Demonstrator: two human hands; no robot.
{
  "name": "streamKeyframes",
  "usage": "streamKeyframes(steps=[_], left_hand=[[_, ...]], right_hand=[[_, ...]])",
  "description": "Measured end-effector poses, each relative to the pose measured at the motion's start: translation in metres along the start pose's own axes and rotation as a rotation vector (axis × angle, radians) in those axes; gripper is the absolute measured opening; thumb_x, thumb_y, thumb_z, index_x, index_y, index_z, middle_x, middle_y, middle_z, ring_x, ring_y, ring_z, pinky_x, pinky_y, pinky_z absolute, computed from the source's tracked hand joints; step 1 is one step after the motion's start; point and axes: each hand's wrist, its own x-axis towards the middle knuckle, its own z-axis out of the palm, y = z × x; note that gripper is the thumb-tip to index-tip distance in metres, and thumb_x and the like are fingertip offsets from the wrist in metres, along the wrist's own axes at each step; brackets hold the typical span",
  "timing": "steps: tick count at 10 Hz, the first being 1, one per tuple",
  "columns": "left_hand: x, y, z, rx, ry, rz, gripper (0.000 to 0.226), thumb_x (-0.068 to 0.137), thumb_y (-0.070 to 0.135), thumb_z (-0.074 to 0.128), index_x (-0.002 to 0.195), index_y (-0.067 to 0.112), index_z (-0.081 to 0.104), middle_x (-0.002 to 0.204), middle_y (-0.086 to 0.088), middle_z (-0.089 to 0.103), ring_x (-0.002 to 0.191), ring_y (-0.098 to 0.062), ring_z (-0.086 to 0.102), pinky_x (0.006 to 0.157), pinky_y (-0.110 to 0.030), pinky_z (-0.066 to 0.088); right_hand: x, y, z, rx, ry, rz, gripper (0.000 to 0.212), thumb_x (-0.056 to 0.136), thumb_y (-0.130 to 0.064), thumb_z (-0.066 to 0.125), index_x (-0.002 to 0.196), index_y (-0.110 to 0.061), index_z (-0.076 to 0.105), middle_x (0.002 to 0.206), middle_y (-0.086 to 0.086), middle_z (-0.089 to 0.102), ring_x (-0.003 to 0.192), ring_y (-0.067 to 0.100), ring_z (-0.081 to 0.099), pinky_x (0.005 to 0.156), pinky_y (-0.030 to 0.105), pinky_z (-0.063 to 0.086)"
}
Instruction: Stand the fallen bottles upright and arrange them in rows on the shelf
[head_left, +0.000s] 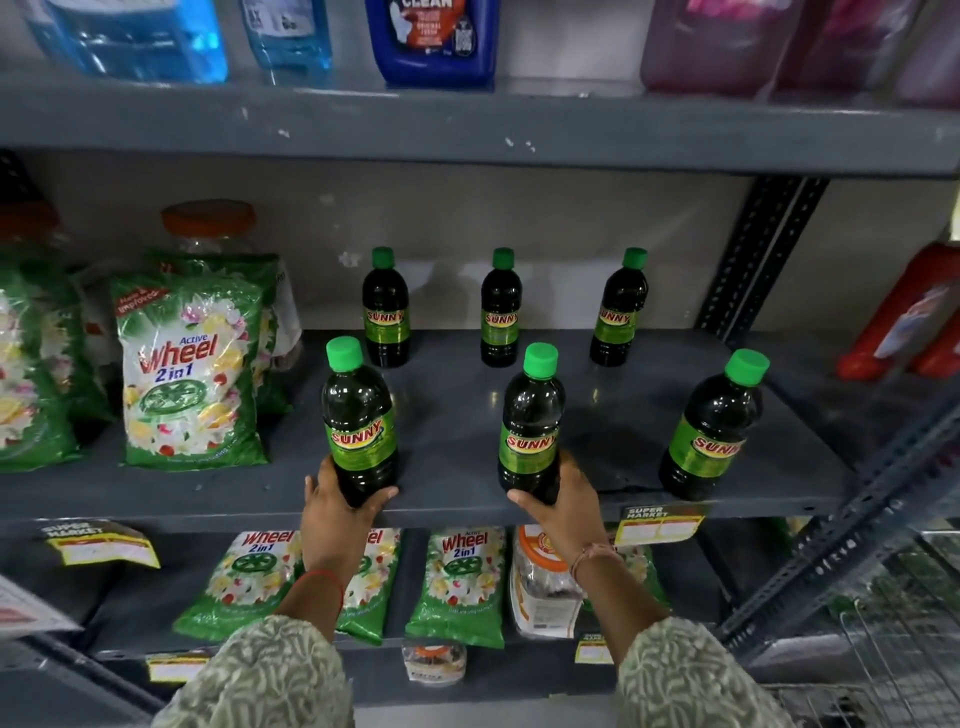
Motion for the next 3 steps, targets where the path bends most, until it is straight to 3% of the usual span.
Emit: streamKeyframes(steps=[2,3], left_hand=[[0.001,0.006,-0.004,0.015,-0.048,-0.02,0.08,0.064,0.03,0.08,0.129,0.008,0.038,0.126,-0.022,0.054,0.125,-0.042,0.042,0.099,-0.052,0.041],[-0.009,0.004,-0.005,-0.041,-0.04,0.012,0.096,0.066,0.042,0.074,0.14,0.014,0.02,0.145,-0.016,0.038,0.139,-0.038,0.022,0.114,-0.054,0.025]], right_hand=[[0.003,-0.003,-0.004,-0.011,-0.021,0.018,0.074,0.068,-0.032,0.079,0.127,-0.009,0.042,0.121,0.016,0.056,0.115,0.029,0.052,0.094,0.032,0.042],[-0.012,-0.007,-0.003,0.052,0.056,-0.035,0.09,0.066,-0.035,0.079,0.137,-0.01,0.031,0.141,0.013,0.04,0.132,0.028,0.037,0.105,0.033,0.036]])
